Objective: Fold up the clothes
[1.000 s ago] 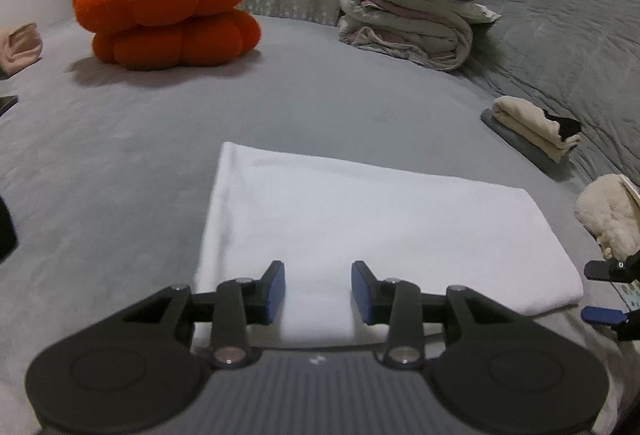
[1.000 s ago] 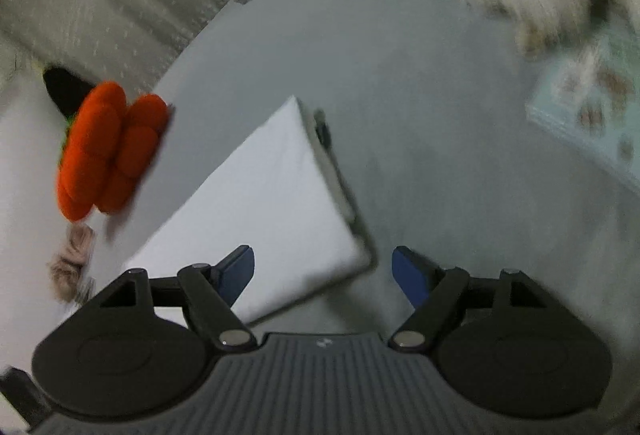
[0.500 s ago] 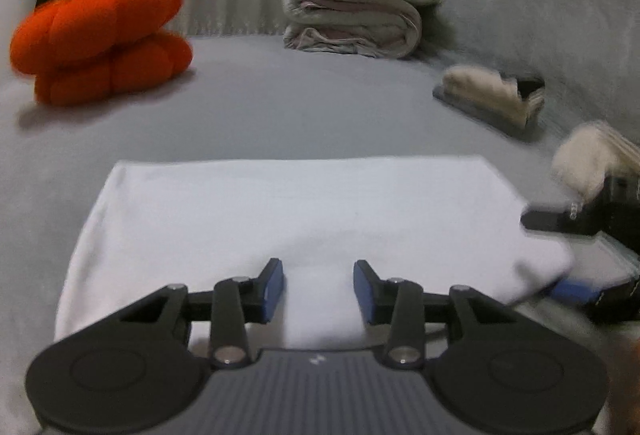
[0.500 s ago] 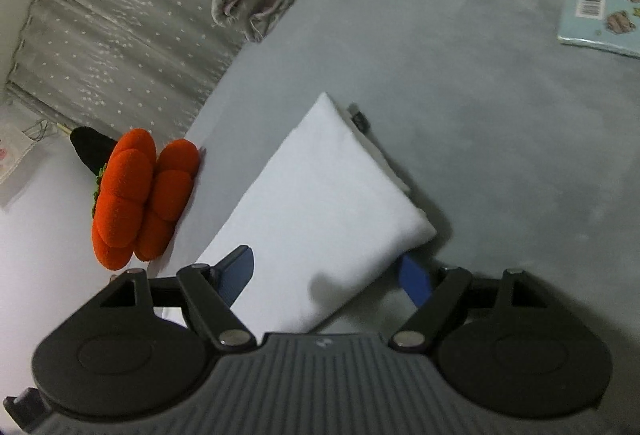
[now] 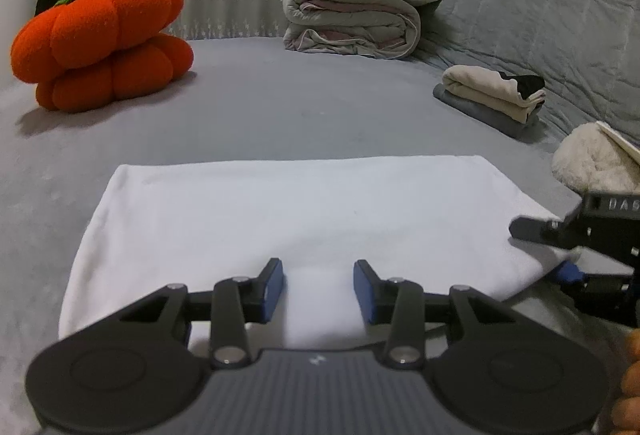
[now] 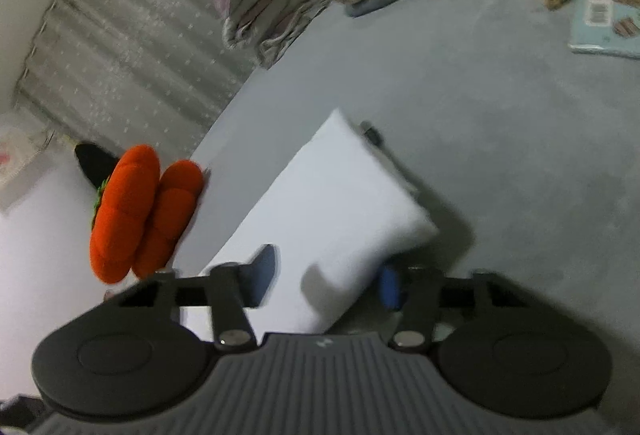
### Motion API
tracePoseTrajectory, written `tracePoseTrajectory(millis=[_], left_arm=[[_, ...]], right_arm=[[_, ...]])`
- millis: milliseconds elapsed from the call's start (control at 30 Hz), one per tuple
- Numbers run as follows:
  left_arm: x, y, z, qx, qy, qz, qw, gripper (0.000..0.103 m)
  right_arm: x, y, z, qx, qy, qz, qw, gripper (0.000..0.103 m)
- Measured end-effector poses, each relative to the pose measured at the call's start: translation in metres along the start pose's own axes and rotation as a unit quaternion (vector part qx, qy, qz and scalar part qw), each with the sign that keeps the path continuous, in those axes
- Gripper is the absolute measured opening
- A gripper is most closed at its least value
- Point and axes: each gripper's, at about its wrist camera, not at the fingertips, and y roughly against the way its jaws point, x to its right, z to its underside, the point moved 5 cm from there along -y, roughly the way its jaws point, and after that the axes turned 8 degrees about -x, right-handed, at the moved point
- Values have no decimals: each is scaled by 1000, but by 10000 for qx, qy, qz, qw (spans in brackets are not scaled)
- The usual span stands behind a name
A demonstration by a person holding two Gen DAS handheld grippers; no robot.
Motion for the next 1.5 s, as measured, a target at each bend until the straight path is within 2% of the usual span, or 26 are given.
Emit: tracePoseTrajectory(millis=[33, 133, 400, 567, 667, 733, 933, 1333, 1500], left_arm=[[0, 0, 0, -7, 20, 13, 10000, 40], [1, 0, -2, -16, -25, 0, 10000, 40], [3, -1, -1, -57, -173, -99, 9998, 41], [3, 1, -5, -74, -213, -93, 9997, 41], [13, 8, -12, 333, -760, -500, 9953, 41], [20, 7, -19, 407, -978, -522, 9930, 41], [13, -24, -26, 18, -868, -560, 9946, 41], [14, -56, -52, -117, -1086, -684, 9917, 45], [8, -74, -65, -254, -940, -619, 9933, 50]], right_arm=[[0, 1, 0, 54, 15, -4, 10000, 31], [-1, 5, -1, 218, 59, -17, 9997, 23], [-36, 12, 3, 621, 1144, 6, 9915, 21], [-5, 5, -3, 362, 257, 145, 9989, 23], [6, 4, -5, 294, -144, 52, 9994, 23], [6, 5, -5, 297, -158, 66, 9994, 23], [6, 7, -2, 280, -158, 101, 9994, 24], [6, 4, -3, 258, -222, 102, 9994, 24], [8, 3, -2, 227, -258, 122, 9993, 24]])
